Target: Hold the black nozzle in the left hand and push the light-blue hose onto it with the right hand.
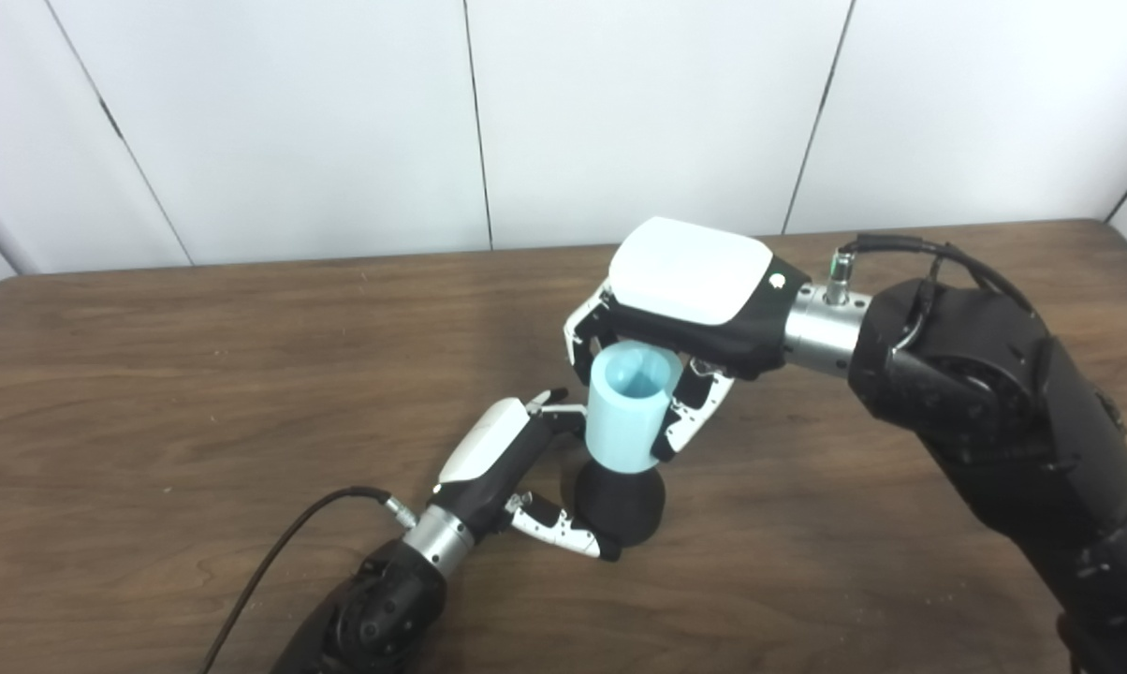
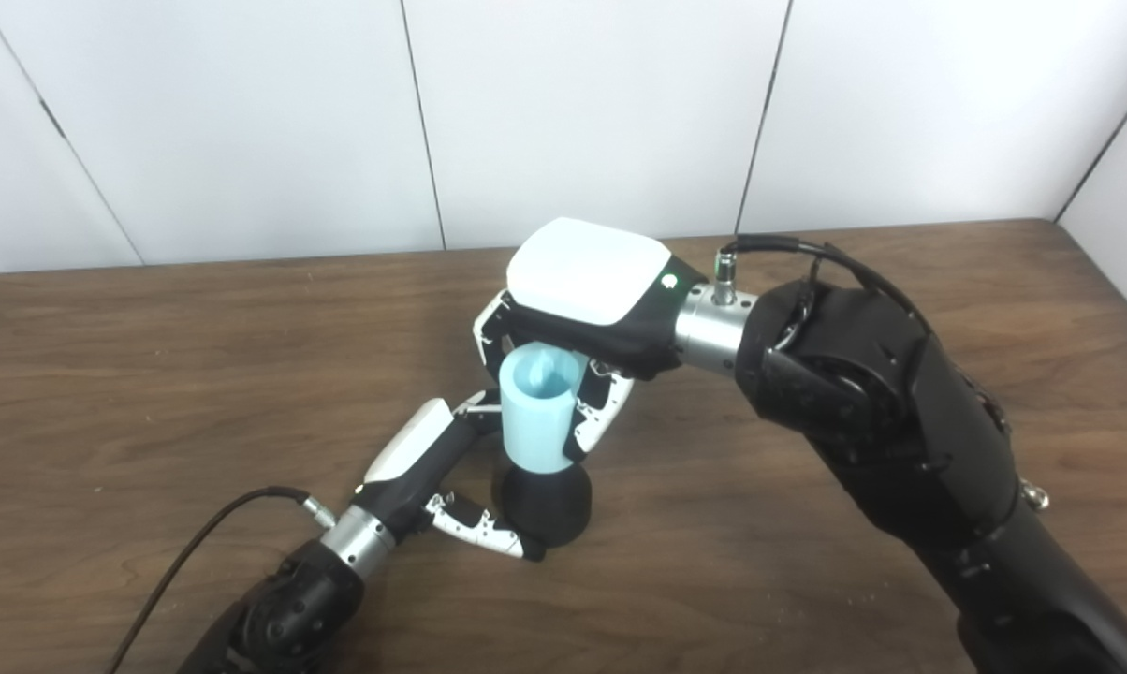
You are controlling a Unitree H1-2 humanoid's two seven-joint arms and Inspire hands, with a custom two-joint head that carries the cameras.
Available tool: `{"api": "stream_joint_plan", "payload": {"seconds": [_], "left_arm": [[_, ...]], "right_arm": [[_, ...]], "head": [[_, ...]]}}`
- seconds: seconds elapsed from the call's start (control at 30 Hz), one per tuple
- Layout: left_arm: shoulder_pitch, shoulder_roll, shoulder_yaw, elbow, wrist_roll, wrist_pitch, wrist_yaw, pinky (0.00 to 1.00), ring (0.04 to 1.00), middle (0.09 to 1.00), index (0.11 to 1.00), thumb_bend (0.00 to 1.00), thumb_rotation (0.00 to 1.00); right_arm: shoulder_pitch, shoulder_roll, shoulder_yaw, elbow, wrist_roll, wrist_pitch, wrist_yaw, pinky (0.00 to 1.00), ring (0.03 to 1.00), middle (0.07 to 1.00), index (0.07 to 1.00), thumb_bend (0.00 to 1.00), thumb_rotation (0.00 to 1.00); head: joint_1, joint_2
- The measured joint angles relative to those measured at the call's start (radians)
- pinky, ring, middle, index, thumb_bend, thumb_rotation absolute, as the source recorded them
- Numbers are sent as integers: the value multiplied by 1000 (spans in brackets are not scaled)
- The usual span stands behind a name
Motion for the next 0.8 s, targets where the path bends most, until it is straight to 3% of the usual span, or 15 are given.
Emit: {"api": "stream_joint_plan", "payload": {"seconds": [0.8], "left_arm": [[0,1,-1,-4,0,4,-5,967,750,498,482,524,0]], "right_arm": [[24,8,-6,-8,-4,10,-21,138,229,463,497,529,0]], "head": [[3,3]]}}
